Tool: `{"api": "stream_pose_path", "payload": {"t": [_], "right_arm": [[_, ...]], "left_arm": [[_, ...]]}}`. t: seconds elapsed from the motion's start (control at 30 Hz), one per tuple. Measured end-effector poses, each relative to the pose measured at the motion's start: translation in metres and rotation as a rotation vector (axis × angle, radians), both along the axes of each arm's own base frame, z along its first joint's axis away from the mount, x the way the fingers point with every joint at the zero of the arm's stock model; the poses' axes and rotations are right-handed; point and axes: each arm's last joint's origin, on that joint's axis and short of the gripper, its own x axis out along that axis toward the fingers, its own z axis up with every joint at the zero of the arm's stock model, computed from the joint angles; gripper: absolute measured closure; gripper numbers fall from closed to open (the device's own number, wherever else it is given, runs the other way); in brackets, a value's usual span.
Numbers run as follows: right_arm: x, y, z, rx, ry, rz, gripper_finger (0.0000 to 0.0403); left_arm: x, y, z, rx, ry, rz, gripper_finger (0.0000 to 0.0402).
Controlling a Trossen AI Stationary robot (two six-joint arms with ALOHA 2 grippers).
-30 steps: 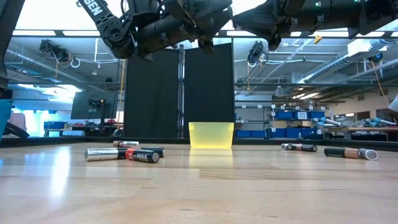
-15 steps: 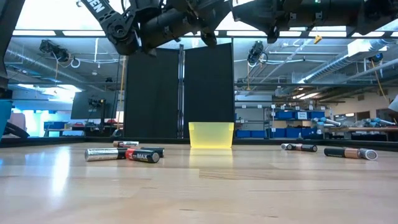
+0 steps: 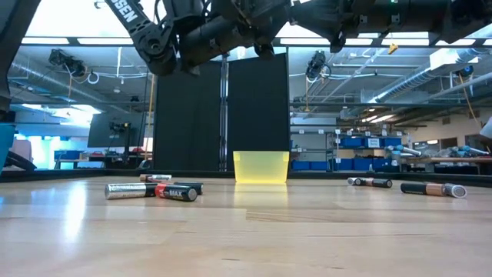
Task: Sort batteries
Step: Put the silver battery into the blue bin
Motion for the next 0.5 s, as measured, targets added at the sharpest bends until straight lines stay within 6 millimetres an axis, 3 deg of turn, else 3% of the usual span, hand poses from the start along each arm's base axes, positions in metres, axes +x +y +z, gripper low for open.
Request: {"api": "stream_pose_path", "payload": {"t": [0.2,0.33,0.5], "right_arm": [[0.0,0.0,0.0004,0.007,-0.005,0.001,0.0347],[0.0001,-0.0008,-0.0002,0.041,-0.002,-0.005,0.0338],[0.0001,-0.0029,-0.0027,0.057,0.023,-0.076,0.0292]], "left_arm": [[-0.0003,0.0002,0.0008,0.008,-0.017,0.006,0.0342],[-0.0005,0.003,0.0004,0.008,-0.01,0.004,0.0346],[-0.0034,0.0095,0.0036,0.011,0.028,-0.004,0.0346]]}}
